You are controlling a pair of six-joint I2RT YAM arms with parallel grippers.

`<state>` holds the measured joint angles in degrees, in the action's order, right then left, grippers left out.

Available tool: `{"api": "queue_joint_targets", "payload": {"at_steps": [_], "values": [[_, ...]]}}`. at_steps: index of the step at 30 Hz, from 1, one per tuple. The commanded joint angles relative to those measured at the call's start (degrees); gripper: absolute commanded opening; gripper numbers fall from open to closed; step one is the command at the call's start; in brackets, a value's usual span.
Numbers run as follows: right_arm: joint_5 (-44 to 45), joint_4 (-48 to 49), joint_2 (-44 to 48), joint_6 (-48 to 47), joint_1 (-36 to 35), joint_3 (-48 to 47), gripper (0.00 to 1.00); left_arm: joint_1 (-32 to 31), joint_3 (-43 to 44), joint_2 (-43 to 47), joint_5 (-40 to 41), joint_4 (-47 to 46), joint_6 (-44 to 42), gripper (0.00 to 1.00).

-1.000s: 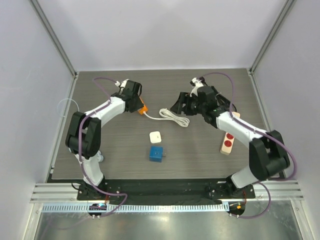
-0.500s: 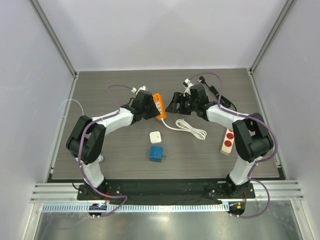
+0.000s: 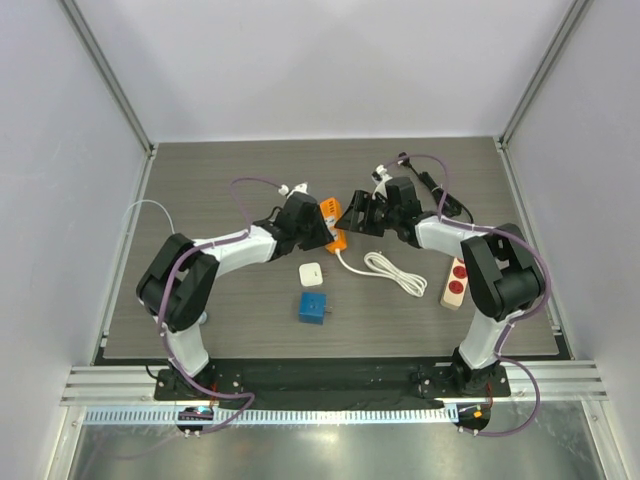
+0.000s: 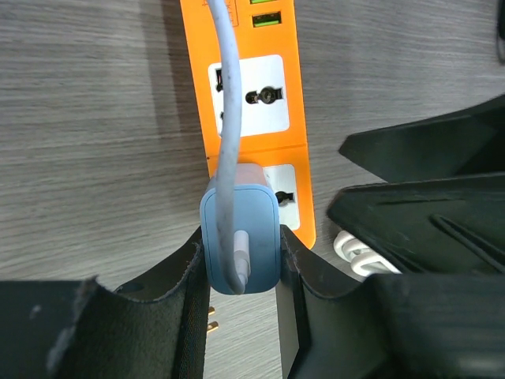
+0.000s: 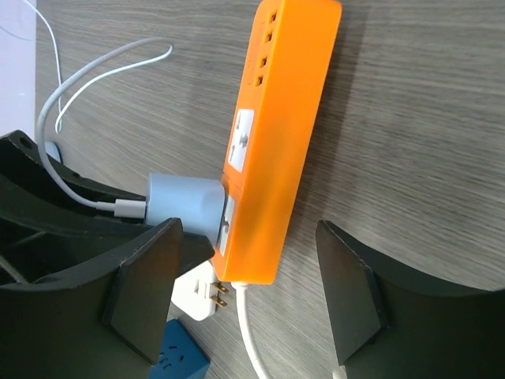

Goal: Pull the plug off the socket

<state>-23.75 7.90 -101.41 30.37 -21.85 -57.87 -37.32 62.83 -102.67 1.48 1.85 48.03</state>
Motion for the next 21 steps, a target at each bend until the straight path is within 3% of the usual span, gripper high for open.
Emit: {"api": "queue_joint_targets", "payload": {"at_steps": [1, 13, 21], "values": [[-3.9, 6.8, -1.4, 2.9, 0.5, 0.9, 0.74, -1.1, 0.2, 3.4, 0.1, -5.1, 0.5, 0.00], [-8.6, 14.5, -5.5, 9.8, 1.2, 3.4, 0.70, -3.2, -1.8, 5.5, 1.6, -6.7, 1.9, 0.00], [-8.9, 16.1, -7.1, 10.5, 1.2, 3.7, 0.57, -4.3, -3.1, 7.3, 3.6, -7.2, 3.4, 0.00]]}}
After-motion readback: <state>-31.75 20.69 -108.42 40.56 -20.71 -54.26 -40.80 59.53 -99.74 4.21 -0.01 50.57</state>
